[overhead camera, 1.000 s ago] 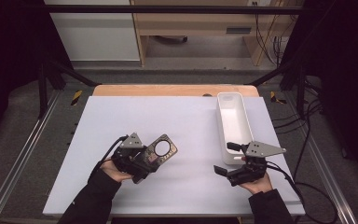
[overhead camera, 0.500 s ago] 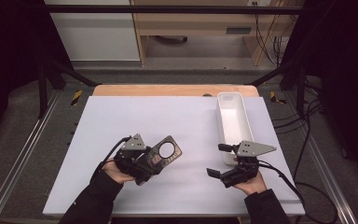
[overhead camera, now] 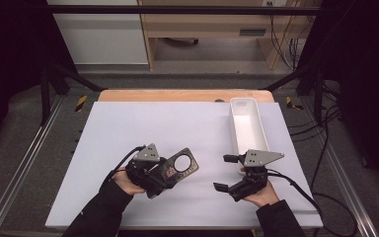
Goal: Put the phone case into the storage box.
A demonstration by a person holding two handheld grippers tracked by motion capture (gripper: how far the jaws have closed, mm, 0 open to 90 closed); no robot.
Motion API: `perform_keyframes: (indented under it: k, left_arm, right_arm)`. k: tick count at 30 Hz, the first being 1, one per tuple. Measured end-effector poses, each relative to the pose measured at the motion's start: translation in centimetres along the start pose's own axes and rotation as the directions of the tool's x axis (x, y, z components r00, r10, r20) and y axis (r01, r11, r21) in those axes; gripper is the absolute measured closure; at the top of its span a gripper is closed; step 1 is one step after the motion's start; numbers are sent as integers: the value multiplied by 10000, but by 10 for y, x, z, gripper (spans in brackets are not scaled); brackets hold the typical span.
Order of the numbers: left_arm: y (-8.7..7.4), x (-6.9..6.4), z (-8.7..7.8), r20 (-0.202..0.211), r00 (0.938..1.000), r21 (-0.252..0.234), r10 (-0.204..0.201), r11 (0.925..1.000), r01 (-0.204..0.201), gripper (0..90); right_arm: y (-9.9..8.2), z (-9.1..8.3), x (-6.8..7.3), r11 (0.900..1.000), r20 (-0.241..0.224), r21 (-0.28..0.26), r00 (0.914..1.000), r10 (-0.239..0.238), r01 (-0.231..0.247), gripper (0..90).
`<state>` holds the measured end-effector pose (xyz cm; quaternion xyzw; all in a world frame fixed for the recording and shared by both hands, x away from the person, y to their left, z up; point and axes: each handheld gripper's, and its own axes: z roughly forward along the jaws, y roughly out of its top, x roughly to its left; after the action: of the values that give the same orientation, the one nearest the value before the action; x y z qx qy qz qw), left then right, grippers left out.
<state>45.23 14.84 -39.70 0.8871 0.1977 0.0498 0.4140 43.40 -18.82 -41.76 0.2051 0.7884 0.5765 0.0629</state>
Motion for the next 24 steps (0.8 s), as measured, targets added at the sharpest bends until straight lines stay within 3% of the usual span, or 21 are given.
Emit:
perform_keyframes:
  k: [4,11,18,24]
  left_arm:
    - [3,-1,1,221,9997,-17,121,9999,-121,115]
    - [7,-4,4,527,9976,202,439,9988,-450,115]
    - [7,-5,6,919,9939,380,606,9972,-643,115]
    - [8,-6,7,1194,9901,477,742,9956,-804,115]
  right_arm:
    - [1,1,0,9999,-166,105,9999,-35,37,1]
    - [3,7,3,9964,-416,760,9985,-353,384,1]
    - [9,13,5,9823,-861,1569,9922,-897,1024,2]
    - [14,18,6,9703,-1195,2028,9868,-1091,1318,2]
